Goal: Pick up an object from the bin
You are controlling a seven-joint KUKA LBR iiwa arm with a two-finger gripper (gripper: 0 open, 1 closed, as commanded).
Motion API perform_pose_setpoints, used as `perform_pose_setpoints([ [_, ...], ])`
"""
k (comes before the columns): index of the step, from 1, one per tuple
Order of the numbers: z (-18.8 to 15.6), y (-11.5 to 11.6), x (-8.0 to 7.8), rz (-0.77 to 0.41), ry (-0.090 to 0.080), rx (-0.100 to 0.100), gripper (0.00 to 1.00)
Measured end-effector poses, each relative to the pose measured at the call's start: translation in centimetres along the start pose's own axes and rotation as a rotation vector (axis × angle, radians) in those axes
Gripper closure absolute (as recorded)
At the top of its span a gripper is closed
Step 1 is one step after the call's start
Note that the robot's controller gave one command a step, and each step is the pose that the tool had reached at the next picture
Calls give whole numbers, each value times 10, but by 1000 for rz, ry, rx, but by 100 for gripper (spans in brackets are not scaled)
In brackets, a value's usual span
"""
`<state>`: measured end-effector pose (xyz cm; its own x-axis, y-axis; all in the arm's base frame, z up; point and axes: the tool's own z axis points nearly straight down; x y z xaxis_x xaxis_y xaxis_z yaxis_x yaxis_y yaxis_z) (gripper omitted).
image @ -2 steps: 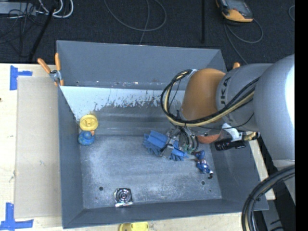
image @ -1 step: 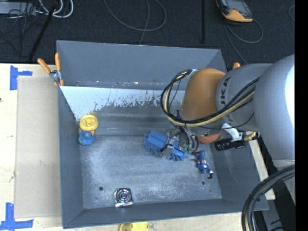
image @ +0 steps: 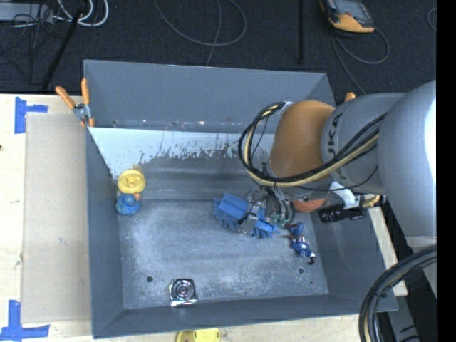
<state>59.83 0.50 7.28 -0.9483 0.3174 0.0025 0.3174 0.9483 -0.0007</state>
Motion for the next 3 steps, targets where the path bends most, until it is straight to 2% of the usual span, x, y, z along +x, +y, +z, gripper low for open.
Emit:
perform_pose_setpoints([
  [3, -31, -1, 1, -1, 2, 1, 100],
])
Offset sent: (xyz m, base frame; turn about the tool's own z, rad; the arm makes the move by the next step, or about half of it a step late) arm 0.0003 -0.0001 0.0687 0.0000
